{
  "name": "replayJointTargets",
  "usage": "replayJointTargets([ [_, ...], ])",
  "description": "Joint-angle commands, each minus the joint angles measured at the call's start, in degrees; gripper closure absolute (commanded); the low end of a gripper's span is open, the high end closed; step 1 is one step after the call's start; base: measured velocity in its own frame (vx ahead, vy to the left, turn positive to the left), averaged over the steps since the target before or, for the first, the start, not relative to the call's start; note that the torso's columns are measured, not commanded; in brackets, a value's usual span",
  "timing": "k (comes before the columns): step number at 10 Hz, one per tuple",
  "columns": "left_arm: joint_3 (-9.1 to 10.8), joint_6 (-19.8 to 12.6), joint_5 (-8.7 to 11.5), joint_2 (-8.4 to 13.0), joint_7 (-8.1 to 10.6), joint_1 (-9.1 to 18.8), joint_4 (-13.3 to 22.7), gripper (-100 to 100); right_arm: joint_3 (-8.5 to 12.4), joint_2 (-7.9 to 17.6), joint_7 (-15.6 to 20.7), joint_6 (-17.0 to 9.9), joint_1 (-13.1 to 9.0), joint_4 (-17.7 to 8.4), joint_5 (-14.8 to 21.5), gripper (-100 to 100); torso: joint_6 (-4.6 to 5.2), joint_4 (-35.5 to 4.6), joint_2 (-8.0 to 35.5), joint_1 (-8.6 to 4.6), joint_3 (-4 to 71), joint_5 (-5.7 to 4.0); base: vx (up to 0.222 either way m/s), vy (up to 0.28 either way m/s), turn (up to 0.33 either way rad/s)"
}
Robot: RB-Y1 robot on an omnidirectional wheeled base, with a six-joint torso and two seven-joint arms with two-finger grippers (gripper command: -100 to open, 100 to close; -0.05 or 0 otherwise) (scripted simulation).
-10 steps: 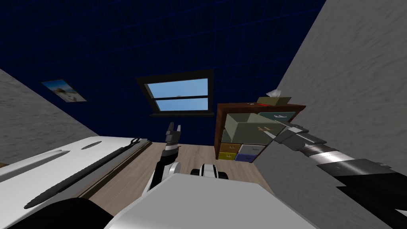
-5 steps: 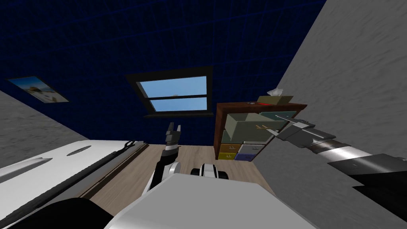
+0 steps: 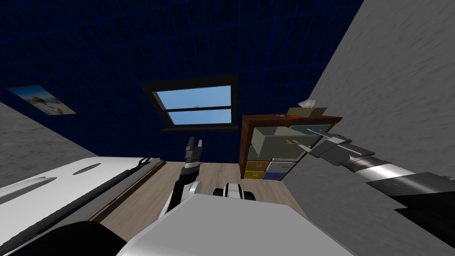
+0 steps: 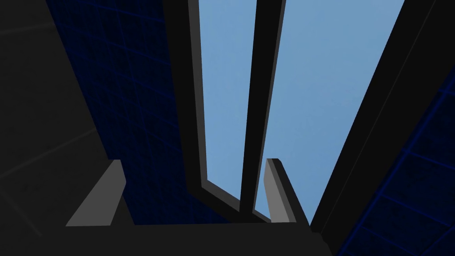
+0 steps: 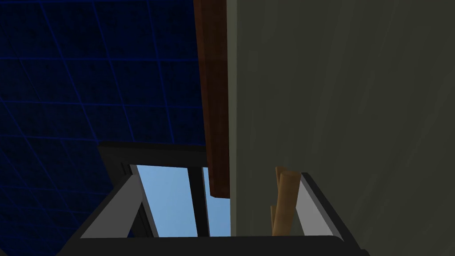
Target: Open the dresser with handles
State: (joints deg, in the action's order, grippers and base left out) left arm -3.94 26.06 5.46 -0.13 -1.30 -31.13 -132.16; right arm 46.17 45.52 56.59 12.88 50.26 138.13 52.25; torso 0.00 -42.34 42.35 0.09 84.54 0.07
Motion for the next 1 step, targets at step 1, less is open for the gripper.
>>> replayJointTargets([
  [1,0.00,0.00,0.00,0.00,0.00,0.00,0.00,0,-0.02,0.00,0.00,0.01,0.02,-0.02,0.00,0,0.00,0.01,-0.01,-0.01,0.01,-0.01,0.000,0.000,0.000],
])
